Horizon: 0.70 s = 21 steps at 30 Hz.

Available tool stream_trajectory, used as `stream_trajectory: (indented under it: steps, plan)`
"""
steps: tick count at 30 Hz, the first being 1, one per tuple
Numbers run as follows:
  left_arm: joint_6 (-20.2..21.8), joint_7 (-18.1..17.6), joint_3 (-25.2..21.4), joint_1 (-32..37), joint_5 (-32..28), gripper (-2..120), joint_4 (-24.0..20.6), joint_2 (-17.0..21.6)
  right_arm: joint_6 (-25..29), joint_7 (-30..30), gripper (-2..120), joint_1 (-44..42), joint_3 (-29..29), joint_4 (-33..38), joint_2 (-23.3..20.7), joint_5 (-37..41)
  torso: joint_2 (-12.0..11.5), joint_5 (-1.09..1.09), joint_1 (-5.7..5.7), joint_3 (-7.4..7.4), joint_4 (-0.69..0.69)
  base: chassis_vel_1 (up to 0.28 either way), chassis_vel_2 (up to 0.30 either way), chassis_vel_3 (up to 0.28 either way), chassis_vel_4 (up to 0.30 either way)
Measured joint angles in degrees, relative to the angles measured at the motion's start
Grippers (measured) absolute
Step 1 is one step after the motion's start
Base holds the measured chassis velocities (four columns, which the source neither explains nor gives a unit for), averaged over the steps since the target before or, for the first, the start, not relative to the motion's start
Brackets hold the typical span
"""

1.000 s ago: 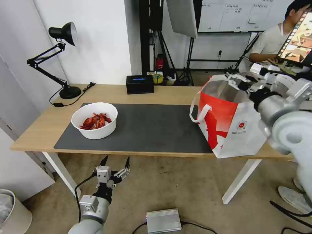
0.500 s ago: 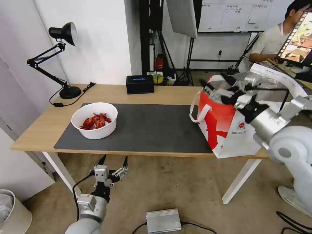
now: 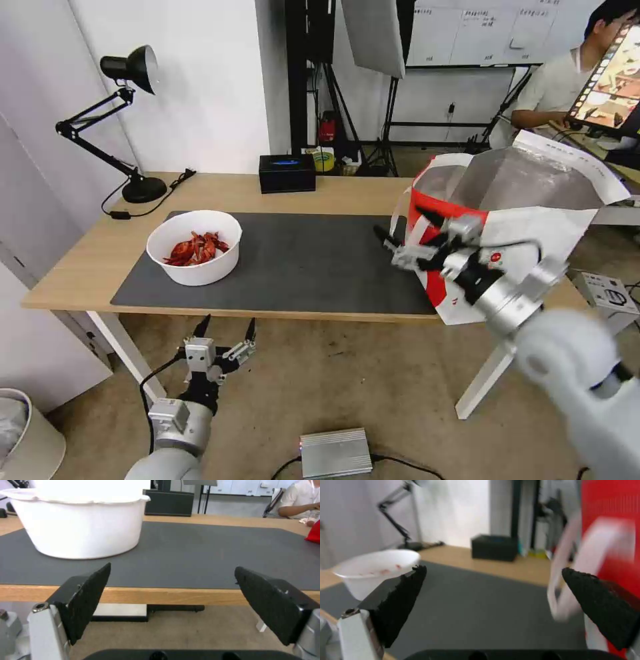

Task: Pick up the trash from the table and place it into the takeout bag.

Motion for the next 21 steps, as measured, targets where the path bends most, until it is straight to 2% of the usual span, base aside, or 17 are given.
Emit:
stream_trajectory:
  steps: [6,21]
  plan:
    - [-0.3,0.1,0.1,-0.2,0.0,100,0.4,-0.2,3.8,7.6,100,-7.5,-2.7,-1.0,5.1,-7.7,0.0,0.00,0.00,0.00,-0.01,0.000,0.000,0.000,0.000]
    - [-0.7,0.1,0.1,0.1,0.3,100,0.8,-0.5,7.0,15.4,100,-14.1,-5.4,-3.4,8.3,-13.0,0.0,0.00,0.00,0.00,0.00,0.000,0.000,0.000,0.000]
